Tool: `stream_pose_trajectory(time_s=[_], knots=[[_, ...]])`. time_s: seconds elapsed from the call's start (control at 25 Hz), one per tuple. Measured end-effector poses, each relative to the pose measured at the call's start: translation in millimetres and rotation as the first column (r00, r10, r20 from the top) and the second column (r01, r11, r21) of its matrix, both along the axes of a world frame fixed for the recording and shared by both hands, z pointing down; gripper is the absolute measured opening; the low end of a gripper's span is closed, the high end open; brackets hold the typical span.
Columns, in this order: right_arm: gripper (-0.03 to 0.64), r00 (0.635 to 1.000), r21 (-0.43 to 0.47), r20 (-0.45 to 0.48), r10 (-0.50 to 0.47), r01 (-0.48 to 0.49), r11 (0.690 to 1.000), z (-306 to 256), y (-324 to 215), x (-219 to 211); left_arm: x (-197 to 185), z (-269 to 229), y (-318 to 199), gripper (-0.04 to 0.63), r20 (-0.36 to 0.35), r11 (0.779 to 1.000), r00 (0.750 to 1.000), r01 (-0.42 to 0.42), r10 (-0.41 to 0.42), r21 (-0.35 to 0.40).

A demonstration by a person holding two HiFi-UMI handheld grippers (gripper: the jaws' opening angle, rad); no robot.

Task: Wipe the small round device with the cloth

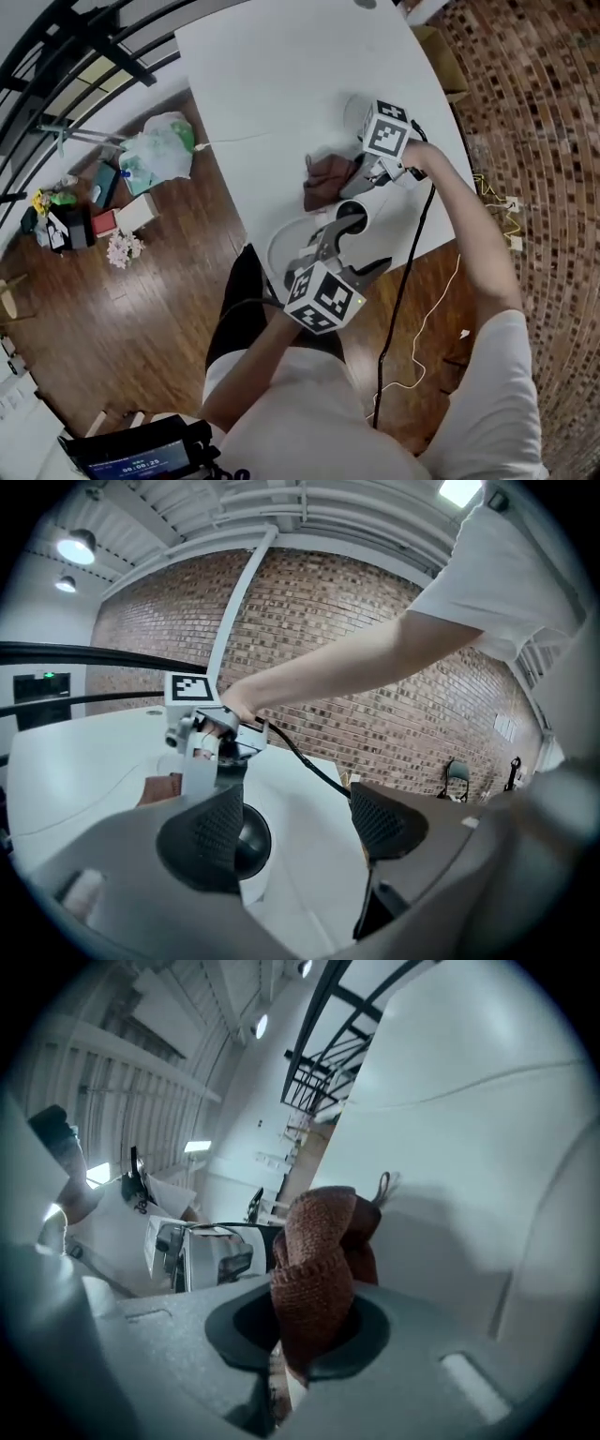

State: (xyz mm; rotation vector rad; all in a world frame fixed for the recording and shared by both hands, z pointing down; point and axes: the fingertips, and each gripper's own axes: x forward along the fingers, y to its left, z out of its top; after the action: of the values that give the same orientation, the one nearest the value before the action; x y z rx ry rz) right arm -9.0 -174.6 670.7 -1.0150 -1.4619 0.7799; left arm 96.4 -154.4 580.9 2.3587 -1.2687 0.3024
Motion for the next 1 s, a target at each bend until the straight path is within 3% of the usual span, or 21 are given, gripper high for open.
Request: stream_pose_trajectory(time_s=[0.12, 0.24, 0.44, 0.6, 0.84, 1.0], knots=[[0.025, 0.987, -0.004, 0.040, 0.158, -0.158, 0.987, 1.8, -18.8, 19.4, 0.4, 1.5, -0.4, 0.377, 0.019, 1.000, 1.000, -0.021, 0.021, -0.003], [0.025, 0.948, -0.035, 0.079, 0.308, -0.306, 0.951, -0.3, -22.2, 40.4, -0.4, 2.1, 2.8, 0.376, 0.020, 0.999, 0.999, -0.045, 0.045, -0.008], [0.025, 0.898, -0.051, 0.126, 0.422, -0.419, 0.907, 0.5, -14.4, 78.6, -0.3, 2.4, -0.8, 0.376, 0.023, 0.999, 0.999, -0.046, 0.046, -0.009], [0.025, 0.887, -0.057, 0.143, 0.440, -0.436, 0.898, 1.8, 18.5, 105.1, 2.9, 3.0, 0.4, 0.376, 0.027, 0.997, 0.997, -0.073, 0.073, -0.013], [0.025, 0.917, -0.067, 0.172, 0.360, -0.354, 0.933, 6.1, 87.1, 111.7, 12.7, 2.6, -0.4, 0.376, 0.030, 0.994, 0.993, -0.110, 0.110, -0.006], [0.025, 0.931, -0.071, 0.163, 0.326, -0.319, 0.945, 2.5, 88.2, 122.4, 18.2, 1.0, 1.7, 0.376, 0.018, 0.992, 0.992, -0.128, 0.128, -0.013]])
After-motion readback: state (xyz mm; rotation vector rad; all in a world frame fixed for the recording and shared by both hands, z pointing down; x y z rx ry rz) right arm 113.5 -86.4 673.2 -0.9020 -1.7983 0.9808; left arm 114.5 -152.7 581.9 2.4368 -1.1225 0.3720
